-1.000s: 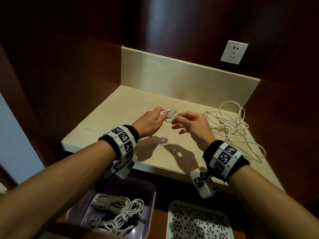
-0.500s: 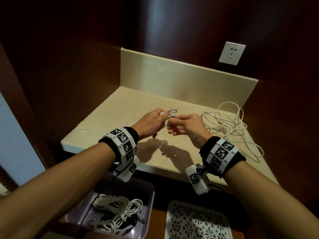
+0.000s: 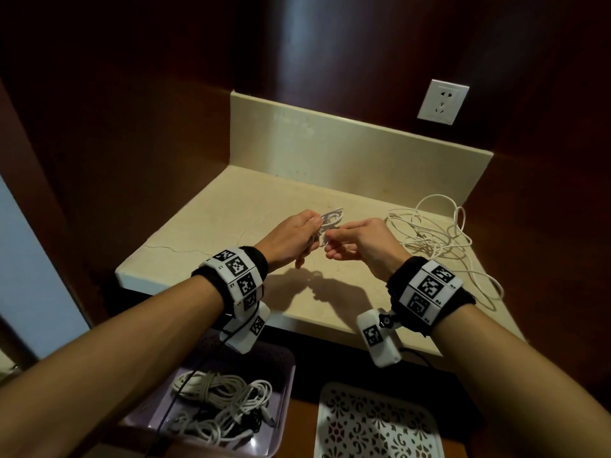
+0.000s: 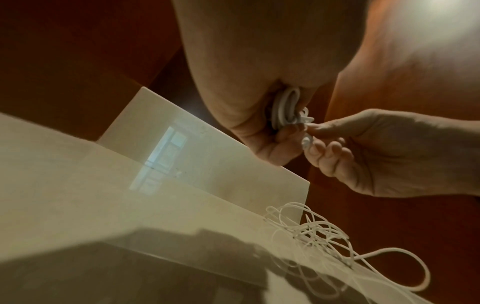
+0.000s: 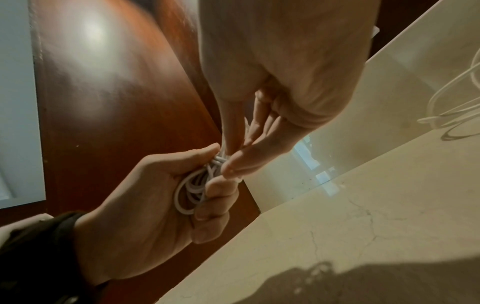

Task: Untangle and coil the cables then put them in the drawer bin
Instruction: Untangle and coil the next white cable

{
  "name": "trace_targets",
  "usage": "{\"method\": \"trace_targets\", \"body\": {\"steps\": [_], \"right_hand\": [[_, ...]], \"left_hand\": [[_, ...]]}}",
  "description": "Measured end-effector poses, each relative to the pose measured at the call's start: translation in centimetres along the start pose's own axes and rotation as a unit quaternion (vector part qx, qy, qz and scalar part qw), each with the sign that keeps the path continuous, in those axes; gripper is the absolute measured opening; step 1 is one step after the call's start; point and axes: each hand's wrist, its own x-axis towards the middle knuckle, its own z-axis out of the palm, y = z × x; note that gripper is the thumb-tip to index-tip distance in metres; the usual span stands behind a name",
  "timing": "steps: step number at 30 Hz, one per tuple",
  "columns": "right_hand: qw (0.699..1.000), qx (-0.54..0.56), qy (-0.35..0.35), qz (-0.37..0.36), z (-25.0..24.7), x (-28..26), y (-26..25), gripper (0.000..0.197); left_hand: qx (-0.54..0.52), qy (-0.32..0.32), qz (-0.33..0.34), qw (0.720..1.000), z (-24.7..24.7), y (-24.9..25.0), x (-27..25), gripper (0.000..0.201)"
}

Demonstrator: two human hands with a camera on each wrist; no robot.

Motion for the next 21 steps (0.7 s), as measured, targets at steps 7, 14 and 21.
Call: {"method": "trace_targets", "body": {"steps": [7,14,21], "right_hand": [[1.0,-0.002,0.001,-0.022,-0.3,-0.2,-0.33,0.008],[0.999,0.019,0.012,-0.027,-0.26,0.14,-0.26,0.009],[0.999,0.032,0.027,-0.029,0.19,0.32,-0.08,0.011]], "left_hand": [[0.001,-0.006,-0.009,1.0,-0.25,-0.02,0.03,0.024],[0.005,-0.003,-0.008,1.0,-0.41,0.0,0.08,0.02],[0.031,0.006,0.007,0.999,-0.56,-0.01,0.41,0.024]]}}
